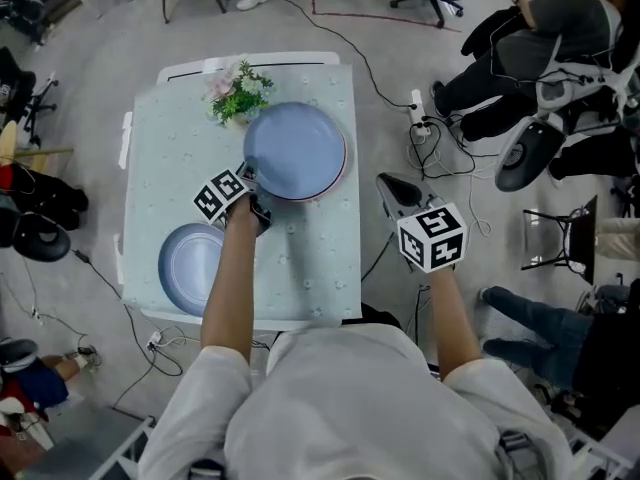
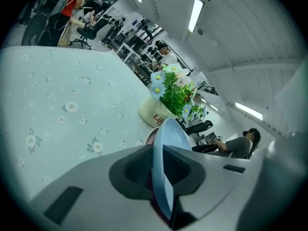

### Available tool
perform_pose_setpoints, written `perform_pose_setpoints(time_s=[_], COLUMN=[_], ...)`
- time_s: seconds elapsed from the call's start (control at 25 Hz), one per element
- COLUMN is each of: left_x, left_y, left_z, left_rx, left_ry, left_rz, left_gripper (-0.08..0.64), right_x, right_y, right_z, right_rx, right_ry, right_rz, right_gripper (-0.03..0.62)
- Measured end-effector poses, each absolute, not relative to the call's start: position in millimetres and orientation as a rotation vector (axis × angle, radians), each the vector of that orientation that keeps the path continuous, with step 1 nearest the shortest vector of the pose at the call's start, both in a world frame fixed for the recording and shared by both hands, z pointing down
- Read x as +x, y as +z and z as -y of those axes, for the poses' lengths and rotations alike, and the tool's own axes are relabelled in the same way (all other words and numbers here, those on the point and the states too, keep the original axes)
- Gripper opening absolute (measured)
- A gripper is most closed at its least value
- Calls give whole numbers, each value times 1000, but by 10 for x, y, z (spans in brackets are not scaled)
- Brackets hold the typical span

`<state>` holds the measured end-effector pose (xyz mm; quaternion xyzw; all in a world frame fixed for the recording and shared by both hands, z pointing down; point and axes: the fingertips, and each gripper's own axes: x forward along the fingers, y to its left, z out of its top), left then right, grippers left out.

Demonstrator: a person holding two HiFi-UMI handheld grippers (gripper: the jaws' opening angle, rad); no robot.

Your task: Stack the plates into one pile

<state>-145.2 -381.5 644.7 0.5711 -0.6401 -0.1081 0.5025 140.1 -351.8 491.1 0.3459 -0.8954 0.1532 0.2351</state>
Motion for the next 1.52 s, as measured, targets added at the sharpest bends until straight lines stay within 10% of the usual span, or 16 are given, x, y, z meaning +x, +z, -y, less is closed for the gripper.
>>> perform_pose_setpoints(time_s=[0.64, 1.52], left_x=[-1595, -2881], left_y=[6181, 5300], left_z=[3608, 1307], left_rx=[1540, 2009], left_ry=[3, 389], left_rz=[1637, 1744], left_gripper=[207, 18], right_x=[1151, -659], right_y=[4774, 4498], right_z=[3323, 1951], right_rx=[963, 704], right_ry=[407, 212], right_rz=[2476, 2596], right_gripper=[14, 14])
